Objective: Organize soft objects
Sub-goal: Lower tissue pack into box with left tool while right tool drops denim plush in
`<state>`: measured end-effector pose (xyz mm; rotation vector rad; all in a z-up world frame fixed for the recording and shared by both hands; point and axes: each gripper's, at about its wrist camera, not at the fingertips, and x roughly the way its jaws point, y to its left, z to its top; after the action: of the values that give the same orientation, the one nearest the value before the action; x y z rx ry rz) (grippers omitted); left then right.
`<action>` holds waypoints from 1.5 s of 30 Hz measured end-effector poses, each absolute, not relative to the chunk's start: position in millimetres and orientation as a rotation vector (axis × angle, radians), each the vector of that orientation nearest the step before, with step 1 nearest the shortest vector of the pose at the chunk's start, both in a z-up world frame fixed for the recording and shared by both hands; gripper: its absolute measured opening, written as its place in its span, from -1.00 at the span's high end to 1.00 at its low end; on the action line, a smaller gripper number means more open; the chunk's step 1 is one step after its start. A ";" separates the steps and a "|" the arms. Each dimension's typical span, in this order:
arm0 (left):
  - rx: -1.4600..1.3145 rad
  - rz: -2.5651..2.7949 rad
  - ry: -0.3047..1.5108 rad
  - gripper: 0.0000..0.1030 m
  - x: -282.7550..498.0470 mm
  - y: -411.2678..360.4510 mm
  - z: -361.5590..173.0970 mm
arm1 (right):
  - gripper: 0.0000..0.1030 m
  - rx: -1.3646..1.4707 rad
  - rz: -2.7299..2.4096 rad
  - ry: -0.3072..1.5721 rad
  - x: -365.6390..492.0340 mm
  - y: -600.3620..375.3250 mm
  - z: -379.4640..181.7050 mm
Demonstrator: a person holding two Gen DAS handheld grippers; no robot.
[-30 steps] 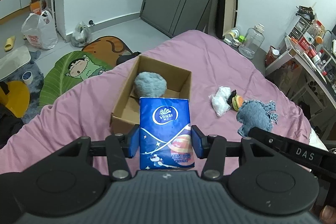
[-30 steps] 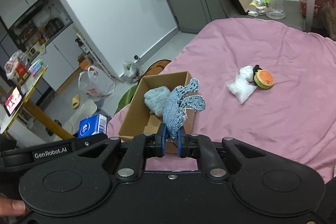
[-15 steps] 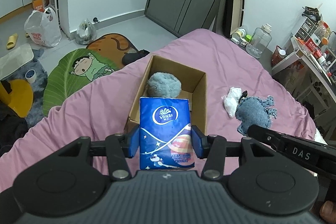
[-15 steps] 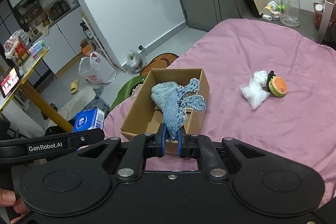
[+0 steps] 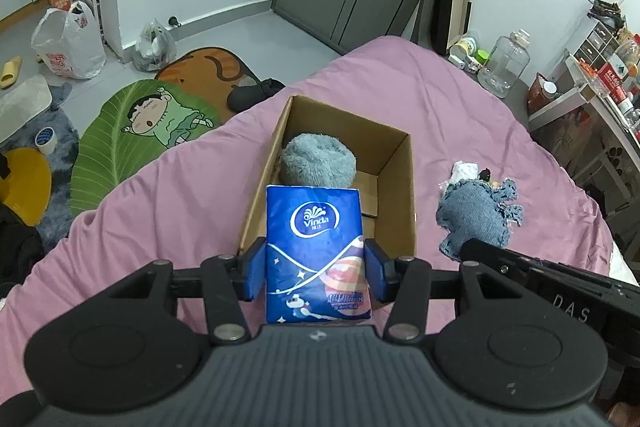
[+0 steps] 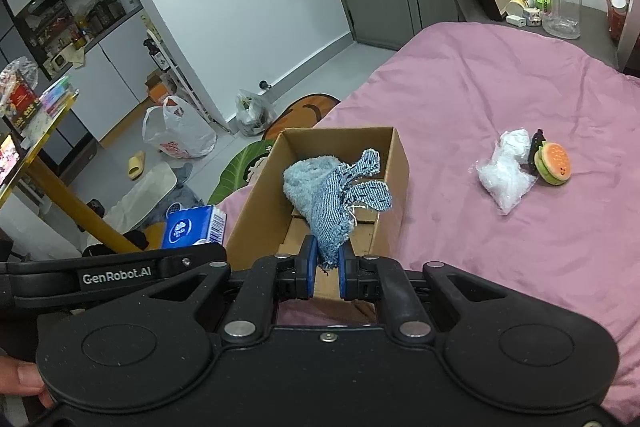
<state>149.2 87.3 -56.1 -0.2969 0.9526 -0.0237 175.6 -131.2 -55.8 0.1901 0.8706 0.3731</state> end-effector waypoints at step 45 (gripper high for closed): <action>-0.298 0.073 1.065 -0.14 205.9 93.8 -89.8 | 0.14 0.248 0.355 0.830 248.2 -101.3 -93.0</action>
<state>205.9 93.8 -89.8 -0.2981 1.0655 0.0729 248.2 -101.3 -93.0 0.2477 0.8303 0.3551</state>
